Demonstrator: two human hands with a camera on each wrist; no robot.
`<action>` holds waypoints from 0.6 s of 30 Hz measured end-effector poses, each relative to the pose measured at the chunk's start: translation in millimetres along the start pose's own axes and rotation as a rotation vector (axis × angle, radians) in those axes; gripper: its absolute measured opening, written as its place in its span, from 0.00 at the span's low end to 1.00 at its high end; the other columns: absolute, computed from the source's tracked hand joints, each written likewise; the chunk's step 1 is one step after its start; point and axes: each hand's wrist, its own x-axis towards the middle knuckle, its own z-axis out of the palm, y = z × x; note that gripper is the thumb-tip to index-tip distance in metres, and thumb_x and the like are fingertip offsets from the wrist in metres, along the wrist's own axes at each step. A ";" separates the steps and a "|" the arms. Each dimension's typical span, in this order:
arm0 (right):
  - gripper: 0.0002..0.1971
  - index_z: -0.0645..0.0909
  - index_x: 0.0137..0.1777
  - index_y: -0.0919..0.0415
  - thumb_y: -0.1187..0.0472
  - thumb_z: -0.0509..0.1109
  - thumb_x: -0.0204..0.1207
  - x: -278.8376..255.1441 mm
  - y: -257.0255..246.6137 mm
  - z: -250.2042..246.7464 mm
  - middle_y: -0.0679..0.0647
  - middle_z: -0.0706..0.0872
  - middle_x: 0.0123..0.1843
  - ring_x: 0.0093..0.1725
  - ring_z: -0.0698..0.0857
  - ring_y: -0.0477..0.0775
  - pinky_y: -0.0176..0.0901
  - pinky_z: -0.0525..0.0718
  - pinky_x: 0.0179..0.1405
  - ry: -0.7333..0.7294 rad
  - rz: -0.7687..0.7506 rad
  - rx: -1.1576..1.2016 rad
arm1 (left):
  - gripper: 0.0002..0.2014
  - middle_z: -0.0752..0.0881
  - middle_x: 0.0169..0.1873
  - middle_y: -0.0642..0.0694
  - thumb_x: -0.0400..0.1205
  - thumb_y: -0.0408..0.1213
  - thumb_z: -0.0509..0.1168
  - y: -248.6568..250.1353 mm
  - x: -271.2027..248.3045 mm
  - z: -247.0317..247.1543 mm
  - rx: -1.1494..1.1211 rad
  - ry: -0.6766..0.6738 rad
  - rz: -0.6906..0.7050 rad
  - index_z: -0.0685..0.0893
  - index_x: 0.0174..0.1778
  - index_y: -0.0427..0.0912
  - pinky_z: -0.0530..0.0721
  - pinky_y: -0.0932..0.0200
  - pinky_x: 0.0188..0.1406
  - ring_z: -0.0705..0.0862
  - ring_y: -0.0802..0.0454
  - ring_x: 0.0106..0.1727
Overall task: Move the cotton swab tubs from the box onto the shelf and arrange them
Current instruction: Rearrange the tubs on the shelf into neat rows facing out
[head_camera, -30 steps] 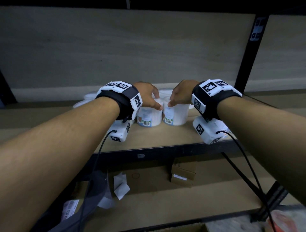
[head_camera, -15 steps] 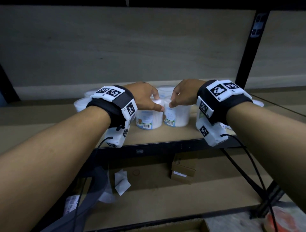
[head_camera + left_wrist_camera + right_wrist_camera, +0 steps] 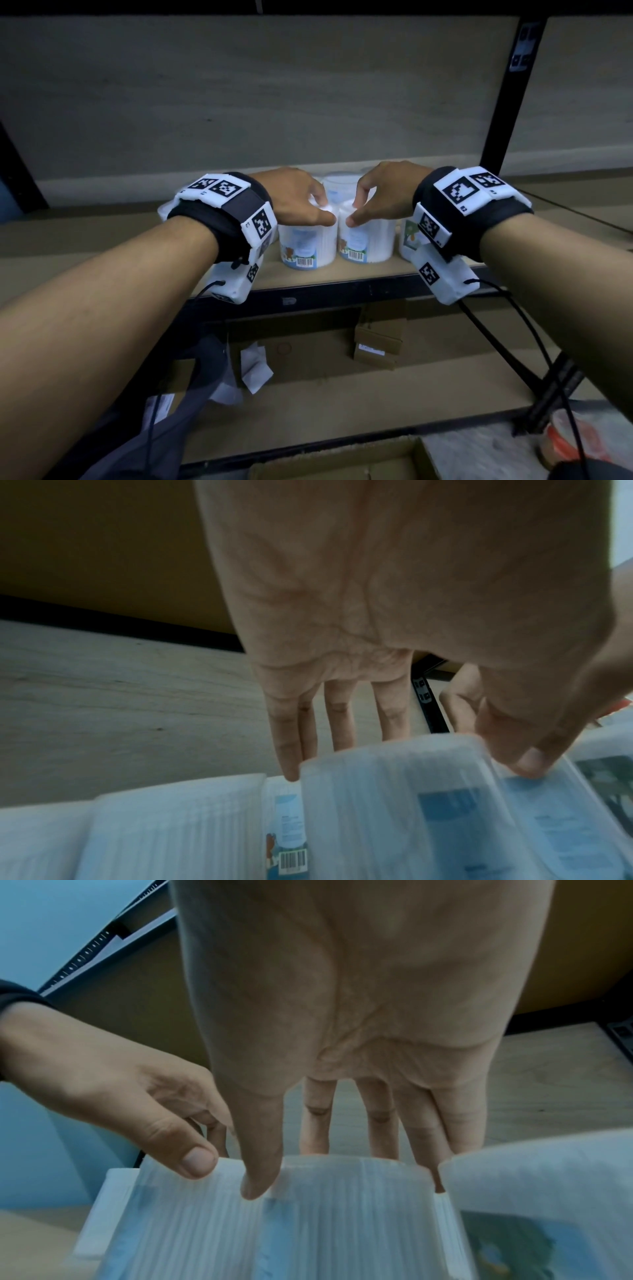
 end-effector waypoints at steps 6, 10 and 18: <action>0.25 0.83 0.60 0.53 0.35 0.73 0.72 -5.2 -7.8 -9.6 0.51 0.81 0.67 0.66 0.79 0.55 0.46 0.74 0.60 -0.058 -0.012 -0.088 | 0.32 0.80 0.68 0.53 0.69 0.71 0.64 5.9 -3.5 -6.5 0.030 -0.079 -0.047 0.79 0.67 0.59 0.76 0.49 0.69 0.78 0.50 0.68; 0.30 0.81 0.67 0.53 0.32 0.68 0.73 -3.3 -11.0 -20.2 0.51 0.78 0.73 0.72 0.76 0.55 0.46 0.70 0.63 -0.104 0.007 -0.120 | 0.37 0.75 0.74 0.54 0.68 0.71 0.65 9.1 -4.7 -9.1 0.041 -0.131 -0.062 0.73 0.73 0.61 0.71 0.47 0.74 0.73 0.50 0.74; 0.28 0.81 0.69 0.49 0.33 0.68 0.74 4.1 -5.4 -17.1 0.49 0.78 0.73 0.73 0.75 0.54 0.47 0.69 0.69 -0.140 0.047 -0.119 | 0.28 0.67 0.81 0.53 0.82 0.53 0.59 7.9 -8.1 -18.4 0.054 -0.201 -0.051 0.66 0.80 0.64 0.62 0.49 0.79 0.63 0.49 0.82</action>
